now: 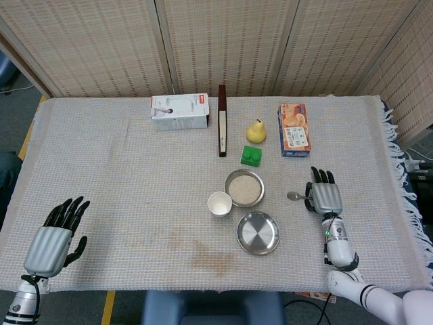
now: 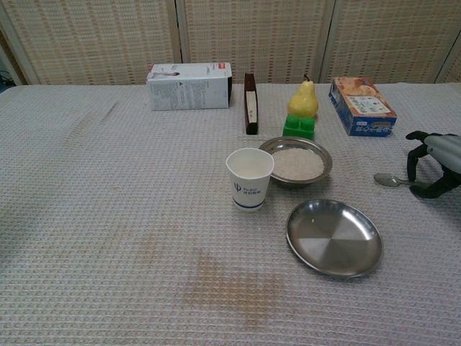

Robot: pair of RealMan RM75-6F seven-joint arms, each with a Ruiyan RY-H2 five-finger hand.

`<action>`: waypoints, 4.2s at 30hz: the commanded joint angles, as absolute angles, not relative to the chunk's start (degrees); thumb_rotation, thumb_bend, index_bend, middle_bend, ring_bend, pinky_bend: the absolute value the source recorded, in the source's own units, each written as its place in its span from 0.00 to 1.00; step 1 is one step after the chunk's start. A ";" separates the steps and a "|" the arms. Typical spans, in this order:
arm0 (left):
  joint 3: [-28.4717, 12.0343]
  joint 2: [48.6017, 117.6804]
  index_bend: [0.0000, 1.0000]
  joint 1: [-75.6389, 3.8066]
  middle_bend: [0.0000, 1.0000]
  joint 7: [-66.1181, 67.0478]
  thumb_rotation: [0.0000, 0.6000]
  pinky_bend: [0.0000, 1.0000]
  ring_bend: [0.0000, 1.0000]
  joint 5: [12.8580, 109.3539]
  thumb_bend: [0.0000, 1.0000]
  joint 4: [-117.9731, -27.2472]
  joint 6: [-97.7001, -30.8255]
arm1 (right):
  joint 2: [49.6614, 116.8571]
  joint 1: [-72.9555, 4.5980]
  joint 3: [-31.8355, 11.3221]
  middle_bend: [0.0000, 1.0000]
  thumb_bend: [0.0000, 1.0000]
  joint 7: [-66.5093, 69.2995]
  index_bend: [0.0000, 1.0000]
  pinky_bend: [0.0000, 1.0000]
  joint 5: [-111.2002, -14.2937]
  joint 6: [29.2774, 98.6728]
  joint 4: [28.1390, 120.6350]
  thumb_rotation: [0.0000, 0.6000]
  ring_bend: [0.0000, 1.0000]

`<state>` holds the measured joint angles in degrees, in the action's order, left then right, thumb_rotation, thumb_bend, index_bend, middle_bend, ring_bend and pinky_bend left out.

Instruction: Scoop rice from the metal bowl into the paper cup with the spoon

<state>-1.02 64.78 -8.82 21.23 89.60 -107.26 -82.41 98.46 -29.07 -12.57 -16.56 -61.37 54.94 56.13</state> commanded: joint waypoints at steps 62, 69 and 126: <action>-0.20 63.05 0.00 -7.99 0.00 18.26 1.00 0.13 0.00 93.07 0.45 -108.08 -84.21 | 100.57 -46.54 -9.79 0.08 0.40 -68.04 0.65 0.00 -60.33 64.21 68.30 1.00 0.00; -0.19 63.07 0.00 -7.91 0.00 18.23 1.00 0.13 0.00 93.19 0.45 -108.07 -84.27 | 102.45 -47.11 -8.55 0.08 0.40 -69.53 0.65 0.00 -61.25 64.20 66.93 1.00 0.00; -0.40 63.06 0.00 -7.65 0.00 18.22 1.00 0.13 0.00 92.92 0.45 -108.10 -84.13 | 95.18 -46.02 -14.93 0.09 0.40 -45.03 0.69 0.00 -39.86 55.20 78.63 1.00 0.00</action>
<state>-0.39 63.06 -7.65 18.23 92.94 -108.10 -84.14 95.31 -45.94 -15.01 -45.15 -39.86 55.06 78.48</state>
